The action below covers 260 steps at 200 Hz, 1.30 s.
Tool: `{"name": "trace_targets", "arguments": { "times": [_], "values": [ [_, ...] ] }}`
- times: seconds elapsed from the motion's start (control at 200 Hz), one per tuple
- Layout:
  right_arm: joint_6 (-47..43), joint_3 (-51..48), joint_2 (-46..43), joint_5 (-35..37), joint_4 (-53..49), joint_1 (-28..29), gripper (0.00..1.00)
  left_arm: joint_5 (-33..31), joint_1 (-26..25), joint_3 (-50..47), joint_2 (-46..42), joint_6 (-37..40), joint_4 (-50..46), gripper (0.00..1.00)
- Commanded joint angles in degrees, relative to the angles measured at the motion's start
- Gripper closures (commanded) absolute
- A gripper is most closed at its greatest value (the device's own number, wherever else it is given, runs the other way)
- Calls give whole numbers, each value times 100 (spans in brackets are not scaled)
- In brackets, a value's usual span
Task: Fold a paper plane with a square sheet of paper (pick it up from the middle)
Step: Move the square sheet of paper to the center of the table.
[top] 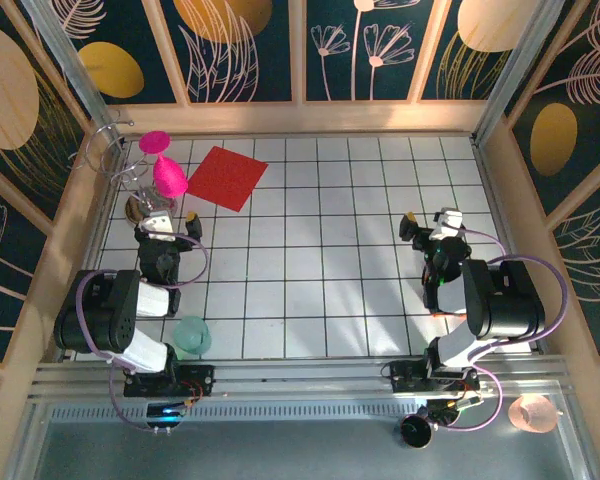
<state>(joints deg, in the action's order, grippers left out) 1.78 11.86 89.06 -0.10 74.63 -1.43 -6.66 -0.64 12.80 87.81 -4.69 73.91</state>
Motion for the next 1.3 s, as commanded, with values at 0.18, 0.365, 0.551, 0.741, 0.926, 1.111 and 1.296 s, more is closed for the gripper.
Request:
{"name": "trace_targets", "arguments": {
  "times": [0.18,0.365,0.551,0.741,0.926,1.111,1.296],
  "values": [
    [-90,94,42,-36,87,-41,1,-2,47,21,17,29,203,1],
    [-84,93,42,-34,81,-42,1,-3,47,45,26,21,165,1],
    [-90,100,42,-37,78,-48,1,-2,47,47,26,21,159,1],
    [-84,89,42,-35,86,-47,1,-28,47,13,25,11,218,1],
    [-61,73,-3,32,78,-39,1,-210,47,-194,0,-77,618,1],
    [-85,358,-925,269,-1106,14,1,-540,47,-475,-622,-163,588,1],
    [409,1170,-1810,393,-2965,241,1,-1046,52,-246,-1984,-659,-1104,1]
  ]
}}
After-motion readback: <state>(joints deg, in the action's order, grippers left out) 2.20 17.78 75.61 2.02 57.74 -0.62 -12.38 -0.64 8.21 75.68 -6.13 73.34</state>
